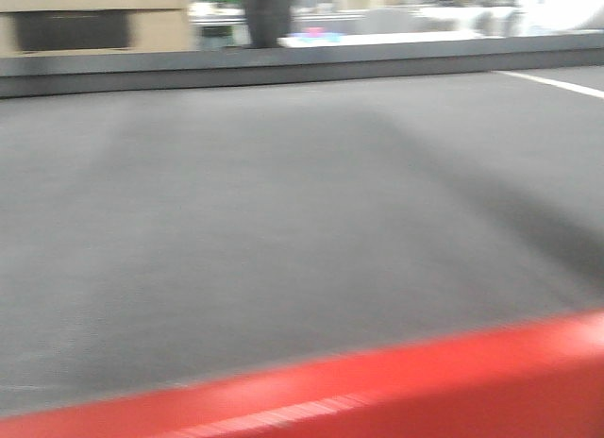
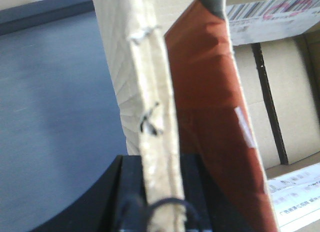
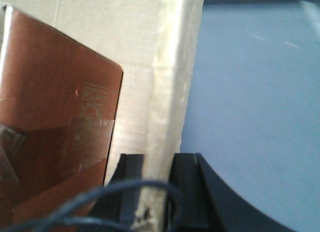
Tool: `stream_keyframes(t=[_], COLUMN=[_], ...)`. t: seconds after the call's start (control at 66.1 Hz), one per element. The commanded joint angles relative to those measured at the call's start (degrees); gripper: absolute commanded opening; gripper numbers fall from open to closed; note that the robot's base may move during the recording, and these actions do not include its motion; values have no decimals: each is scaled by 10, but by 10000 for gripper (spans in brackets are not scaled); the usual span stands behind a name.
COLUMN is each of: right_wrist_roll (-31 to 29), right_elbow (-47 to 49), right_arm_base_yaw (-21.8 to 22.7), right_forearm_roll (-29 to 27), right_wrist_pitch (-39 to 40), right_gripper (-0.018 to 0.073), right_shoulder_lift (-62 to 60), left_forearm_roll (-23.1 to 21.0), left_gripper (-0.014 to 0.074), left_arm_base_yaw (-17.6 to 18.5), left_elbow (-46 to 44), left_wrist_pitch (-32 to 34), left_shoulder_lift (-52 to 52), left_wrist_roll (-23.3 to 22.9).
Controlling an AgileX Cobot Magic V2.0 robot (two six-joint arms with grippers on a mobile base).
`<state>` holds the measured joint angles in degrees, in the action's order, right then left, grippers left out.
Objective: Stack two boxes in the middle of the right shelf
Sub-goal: 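Hold the box stack in both grippers while driving away from the table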
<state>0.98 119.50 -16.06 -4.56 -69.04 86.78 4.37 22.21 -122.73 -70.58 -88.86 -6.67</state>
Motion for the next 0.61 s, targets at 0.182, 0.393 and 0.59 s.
stream_keyframes(t=[0.182, 0.393, 0.59], right_wrist_roll=[-4, -4, -4], right_elbow=[9, 9, 9], right_arm_base_yaw=[4, 4, 4], right_forearm_roll=[14, 14, 14], right_wrist_pitch=[53, 53, 53], right_gripper=[-155, -155, -155], right_shoulder_lift=[-4, -4, -4], left_forearm_roll=[-26, -26, -25], left_gripper=[-111, -111, -111], left_arm_base_yaw=[2, 2, 2], left_elbow=[-7, -7, -7], left_wrist_pitch=[16, 16, 16], left_shoulder_lift=[10, 10, 10], left_wrist_roll=[1, 1, 1])
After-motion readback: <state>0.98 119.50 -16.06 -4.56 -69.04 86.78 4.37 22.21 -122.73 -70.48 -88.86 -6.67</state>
